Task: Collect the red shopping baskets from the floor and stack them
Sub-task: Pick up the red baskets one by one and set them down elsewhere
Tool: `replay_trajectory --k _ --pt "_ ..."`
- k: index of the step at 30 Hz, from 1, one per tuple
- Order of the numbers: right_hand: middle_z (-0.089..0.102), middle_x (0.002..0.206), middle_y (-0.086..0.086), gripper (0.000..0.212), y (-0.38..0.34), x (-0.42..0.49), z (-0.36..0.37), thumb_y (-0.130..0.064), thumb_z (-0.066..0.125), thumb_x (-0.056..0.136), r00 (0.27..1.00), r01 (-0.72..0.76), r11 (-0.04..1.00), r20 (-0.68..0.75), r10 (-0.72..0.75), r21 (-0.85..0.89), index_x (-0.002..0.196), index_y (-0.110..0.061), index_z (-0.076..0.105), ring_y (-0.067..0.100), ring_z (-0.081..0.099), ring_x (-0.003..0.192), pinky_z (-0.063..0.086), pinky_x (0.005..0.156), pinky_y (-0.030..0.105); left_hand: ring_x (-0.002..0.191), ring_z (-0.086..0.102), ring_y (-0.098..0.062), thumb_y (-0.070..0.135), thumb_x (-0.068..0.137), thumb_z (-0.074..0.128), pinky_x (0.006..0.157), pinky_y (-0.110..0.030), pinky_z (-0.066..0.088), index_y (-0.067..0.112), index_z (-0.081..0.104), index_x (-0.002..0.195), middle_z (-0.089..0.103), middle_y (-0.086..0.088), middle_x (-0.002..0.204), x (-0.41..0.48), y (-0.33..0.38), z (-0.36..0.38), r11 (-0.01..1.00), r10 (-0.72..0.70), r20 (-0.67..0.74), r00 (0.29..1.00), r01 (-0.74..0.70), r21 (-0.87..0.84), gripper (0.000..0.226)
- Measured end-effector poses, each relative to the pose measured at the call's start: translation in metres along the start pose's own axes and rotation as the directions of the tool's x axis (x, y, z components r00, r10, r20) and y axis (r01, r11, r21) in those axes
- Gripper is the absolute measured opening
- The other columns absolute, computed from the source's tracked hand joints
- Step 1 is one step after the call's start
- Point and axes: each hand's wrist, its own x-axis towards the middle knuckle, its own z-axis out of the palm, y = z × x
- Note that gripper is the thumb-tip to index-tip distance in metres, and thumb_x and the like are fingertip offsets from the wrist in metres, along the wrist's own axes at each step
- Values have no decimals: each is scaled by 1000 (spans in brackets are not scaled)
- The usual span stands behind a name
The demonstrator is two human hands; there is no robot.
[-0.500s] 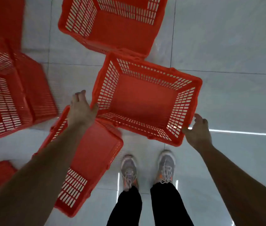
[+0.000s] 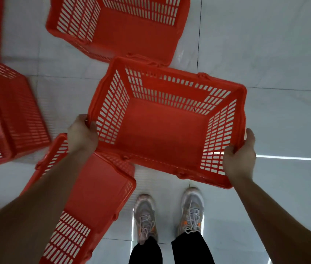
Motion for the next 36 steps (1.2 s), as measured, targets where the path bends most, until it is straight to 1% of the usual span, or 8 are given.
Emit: replay_trajectory --k 6,10,18,23,26,29,32,36 --pt "63 129 11 52 -102 -23 -90 -31 53 99 999 36 999 36 -35 -21 146 -25 33 39 65 107 53 86 55 106 63 -40 16 93 62 88 -39 46 6 63 122 69 -23 112 -41 38 -118 985 -104 -36 994 98 -141 31" --pt "64 126 13 51 -173 -48 -139 -29 53 98 987 154 988 38 -154 -14 145 -21 36 40 65 106 52 87 54 105 63 -41 17 94 61 86 -40 46 7 61 124 69 -21 112 -72 40 -193 961 -172 -54 984 155 -229 32" --pt "68 118 7 47 -276 -122 -152 -34 51 97 915 357 934 213 -343 -29 141 -29 38 33 68 97 56 84 51 99 65 -38 17 95 59 85 -41 48 8 61 119 71 -18 107 -161 -35 -305 860 -413 -96 906 353 -368 26" --pt "69 117 3 48 -298 -178 -99 -25 57 94 786 514 858 410 -463 -15 140 -29 43 28 66 99 51 85 41 98 64 -40 10 93 59 74 -34 40 3 60 117 69 -21 106 -248 -121 -312 723 -624 -69 778 543 -427 25" --pt "68 109 -5 43 -298 -199 -62 -28 58 94 700 587 810 508 -502 -8 134 -34 45 21 66 92 50 79 35 98 64 -42 7 93 61 75 -37 41 0 58 114 67 -23 106 -298 -165 -303 666 -685 -29 728 610 -429 23" --pt "65 104 -9 44 -295 -221 -20 -32 57 92 617 637 770 610 -497 -18 133 -40 41 15 63 85 53 80 40 95 63 -37 6 92 62 76 -36 40 -1 58 114 67 -19 104 -346 -201 -286 597 -753 -39 657 657 -460 23" --pt "60 101 -16 46 -285 -236 17 -36 56 92 546 689 725 661 -515 -4 135 -41 38 10 61 83 53 80 40 89 61 -27 8 93 62 76 -34 40 4 58 113 66 -11 102 -379 -223 -261 527 -802 -46 596 668 -525 21" --pt "66 110 -6 49 -263 -248 58 -37 58 92 501 737 675 661 -559 12 137 -38 39 15 63 89 53 81 39 94 63 -30 12 91 66 78 -35 43 4 60 113 68 -11 104 -401 -252 -225 474 -840 -46 541 689 -548 24"
